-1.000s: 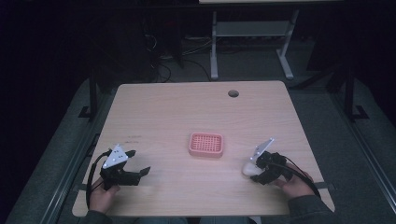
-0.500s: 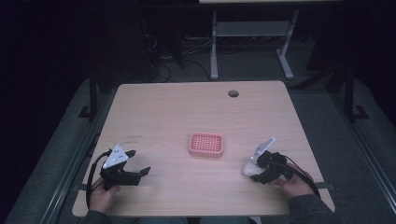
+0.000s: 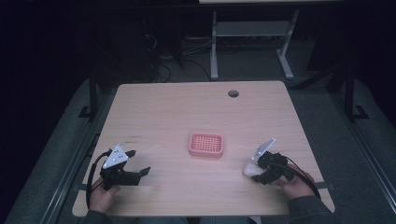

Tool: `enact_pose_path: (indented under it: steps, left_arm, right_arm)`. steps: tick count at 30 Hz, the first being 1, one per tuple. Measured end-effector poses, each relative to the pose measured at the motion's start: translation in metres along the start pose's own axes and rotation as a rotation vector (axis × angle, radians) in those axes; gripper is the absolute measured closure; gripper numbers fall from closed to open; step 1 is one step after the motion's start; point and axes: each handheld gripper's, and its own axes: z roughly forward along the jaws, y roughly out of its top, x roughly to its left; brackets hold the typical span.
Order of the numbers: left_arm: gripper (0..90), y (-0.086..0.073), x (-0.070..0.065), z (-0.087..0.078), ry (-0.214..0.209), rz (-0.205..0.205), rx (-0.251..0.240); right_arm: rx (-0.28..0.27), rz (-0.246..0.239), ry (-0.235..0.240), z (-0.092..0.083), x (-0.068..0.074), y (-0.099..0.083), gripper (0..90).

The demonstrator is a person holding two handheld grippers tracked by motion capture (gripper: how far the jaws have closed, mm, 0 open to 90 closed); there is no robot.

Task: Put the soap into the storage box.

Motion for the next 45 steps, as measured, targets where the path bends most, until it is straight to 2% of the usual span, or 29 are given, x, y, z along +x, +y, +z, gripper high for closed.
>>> enact_pose_path:
  steps: [13, 21, 23, 32, 38, 45]
  left_arm:
    - [14.5, 0.0, 0.0, 0.0, 0.0, 0.007, 0.001]
    - [14.5, 0.0, 0.0, 0.0, 0.0, -0.001, 0.0]
    - [14.5, 0.0, 0.0, 0.0, 0.0, -0.003, -0.001]
    - [14.5, 0.0, 0.0, 0.0, 0.0, -0.002, -0.002]
    - [14.5, 0.0, 0.0, 0.0, 0.0, 0.0, -0.001]
    - [14.5, 0.0, 0.0, 0.0, -0.001, 0.0, -0.001]
  right_arm:
    - [-0.022, -0.01, -0.015, -0.014, 0.004, 0.002, 48.8]
    - [-0.038, -0.039, -0.021, -0.021, 0.006, 0.013, 48.9]
    - [-0.056, -0.047, -0.01, -0.025, 0.006, 0.018, 48.9]
    - [-0.065, -0.061, -0.019, -0.032, 0.006, 0.029, 48.9]
    - [-0.063, -0.086, -0.026, -0.035, 0.005, 0.038, 48.9]
    - [-0.059, -0.097, -0.016, -0.035, 0.002, 0.049, 48.9]
